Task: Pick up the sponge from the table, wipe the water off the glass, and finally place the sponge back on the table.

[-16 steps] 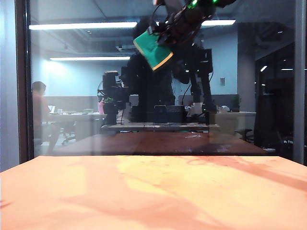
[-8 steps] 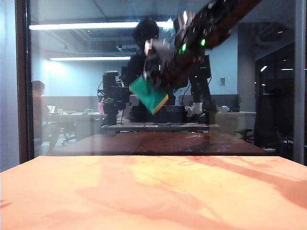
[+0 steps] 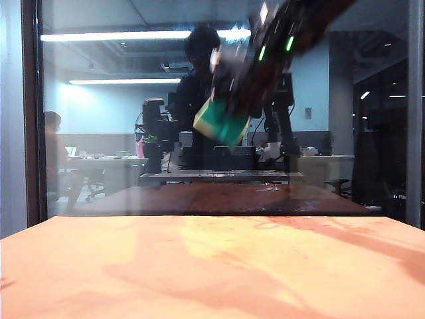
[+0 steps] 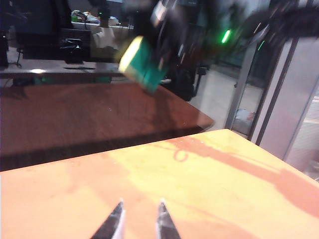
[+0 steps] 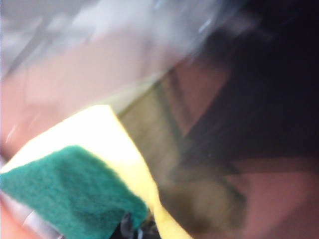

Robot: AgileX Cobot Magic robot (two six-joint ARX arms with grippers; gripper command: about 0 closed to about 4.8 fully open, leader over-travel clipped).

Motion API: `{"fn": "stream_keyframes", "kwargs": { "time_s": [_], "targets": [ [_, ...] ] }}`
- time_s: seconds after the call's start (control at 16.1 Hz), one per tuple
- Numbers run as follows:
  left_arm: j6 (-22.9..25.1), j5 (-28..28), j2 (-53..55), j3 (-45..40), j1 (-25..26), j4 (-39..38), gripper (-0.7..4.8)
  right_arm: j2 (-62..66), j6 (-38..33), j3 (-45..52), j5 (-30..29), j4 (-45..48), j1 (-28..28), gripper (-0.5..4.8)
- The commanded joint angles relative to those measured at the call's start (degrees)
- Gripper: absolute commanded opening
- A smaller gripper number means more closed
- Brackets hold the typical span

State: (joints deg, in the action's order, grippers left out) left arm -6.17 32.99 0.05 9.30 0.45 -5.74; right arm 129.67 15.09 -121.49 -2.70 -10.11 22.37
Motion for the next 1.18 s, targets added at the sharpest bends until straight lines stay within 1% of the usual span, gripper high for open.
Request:
{"fn": "stream_keyframes", "kwargs": {
  "time_s": [0.06, 0.19, 0.37, 0.56, 0.69, 0.75, 0.81, 0.93, 1.06, 1.18],
  "targets": [
    [0.13, 0.31, 0.09, 0.28, 0.0, 0.72, 0.84, -6.19, 0.22, -0.52, 1.29, 2.43, -2.45, -0.09],
    [0.15, 0.28, 0.09, 0.28, 0.0, 0.72, 0.84, -9.99, 0.13, -0.52, 0.87, 0.35, -3.93, -0.09],
    [0.15, 0.28, 0.09, 0.28, 0.0, 0.74, 0.84, -12.17, 0.02, -0.46, -0.42, -4.55, -4.0, -0.09],
    [0.15, 0.28, 0.09, 0.28, 0.0, 0.77, 0.84, -12.24, -2.51, -0.37, -1.07, -4.87, -4.17, -0.09],
    [0.15, 0.26, 0.09, 0.28, 0.0, 0.74, 0.84, -12.26, -3.52, -0.31, -1.38, -4.96, -5.31, -0.09],
    [0.15, 0.26, 0.09, 0.28, 0.0, 0.77, 0.84, -12.76, -5.09, 0.09, -1.97, -5.27, -6.38, -0.09],
    [0.15, 0.26, 0.09, 0.28, 0.0, 0.77, 0.84, -15.91, -6.58, 4.09, -3.02, -4.04, -8.37, -0.09],
    [0.15, 0.26, 0.09, 0.28, 0.0, 0.87, 0.84, -21.7, -6.56, 12.74, -3.06, 1.16, -9.9, -0.09],
    [0.15, 0.26, 0.09, 0.28, 0.0, 1.44, 0.84, -26.58, -6.6, 20.65, -3.02, 5.44, -10.56, -0.09],
    [0.15, 0.26, 0.09, 0.28, 0.0, 1.57, 0.84, -31.06, -8.79, 29.51, -3.76, 9.33, -11.52, -0.09]
  ]
}}
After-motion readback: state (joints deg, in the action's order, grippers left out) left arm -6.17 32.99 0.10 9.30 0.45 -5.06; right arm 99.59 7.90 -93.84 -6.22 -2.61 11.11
